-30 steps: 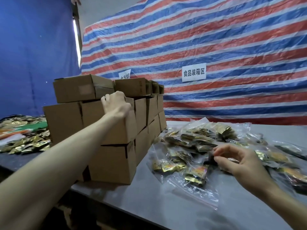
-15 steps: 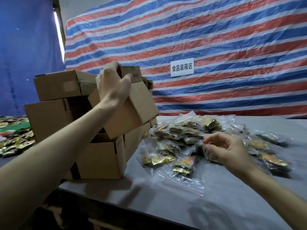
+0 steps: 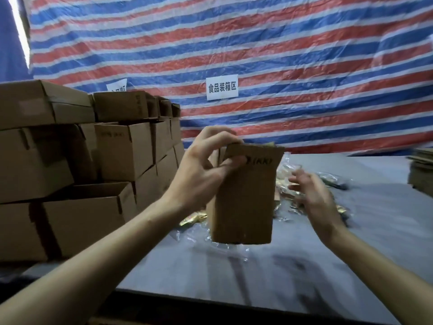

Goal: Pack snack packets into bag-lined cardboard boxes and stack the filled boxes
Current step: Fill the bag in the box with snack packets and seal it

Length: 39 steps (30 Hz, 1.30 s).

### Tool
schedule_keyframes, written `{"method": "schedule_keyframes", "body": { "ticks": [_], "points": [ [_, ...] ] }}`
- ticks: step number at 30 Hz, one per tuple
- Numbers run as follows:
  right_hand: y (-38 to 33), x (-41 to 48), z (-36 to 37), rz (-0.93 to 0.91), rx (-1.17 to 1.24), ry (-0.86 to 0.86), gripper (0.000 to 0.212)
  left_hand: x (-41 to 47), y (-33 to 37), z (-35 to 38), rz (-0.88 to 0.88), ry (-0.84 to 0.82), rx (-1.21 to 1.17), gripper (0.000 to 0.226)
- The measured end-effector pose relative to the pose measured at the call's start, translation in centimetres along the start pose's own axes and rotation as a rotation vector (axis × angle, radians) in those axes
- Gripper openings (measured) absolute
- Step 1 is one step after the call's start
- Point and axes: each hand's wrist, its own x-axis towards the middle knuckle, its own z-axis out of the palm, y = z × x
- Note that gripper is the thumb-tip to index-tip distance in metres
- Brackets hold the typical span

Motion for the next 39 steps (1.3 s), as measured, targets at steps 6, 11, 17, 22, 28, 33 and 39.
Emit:
{"method": "schedule_keyframes", "body": {
  "ticks": [6, 11, 17, 22, 28, 33, 39],
  "points": [
    [3.2, -0.5, -4.3, 0.105, 0.160, 0.168, 0.086, -2.5, -3.0, 2.6, -0.184, -0.118, -0.669, 0.024],
    [6.7, -2.7, -5.4, 0.111, 0.163, 0.102, 0.056, -6.1, -7.6, 5.8, -0.510, -0.236, -0.966, 0.015],
    [9.2, -3.9, -7.1, 0.128, 0.261, -0.063, 0.058, -8.6, -11.2, 8.0, -0.609, -0.172, -0.874, 0.041],
    [10.7, -5.3, -7.0, 0.161, 0.140, -0.158, 0.074, -9.2, -12.2, 10.0, -0.657, -0.056, -0.718, 0.055],
    [10.6, -5.8, -6.5, 0.064, 0.056, -0.067, 0.082, -10.2, -12.0, 12.3, -0.749, -0.098, -0.658, 0.049],
    [11.2, -5.6, -7.2, 0.034, 0.180, -0.041, 0.070, -10.3, -11.9, 12.6, -0.810, -0.064, -0.635, 0.039],
    [11.4, -5.2, -7.4, 0.045, 0.266, -0.044, 0.065, -9.9, -15.0, 7.9, -0.595, -0.249, 0.021, 0.041]
  ]
}}
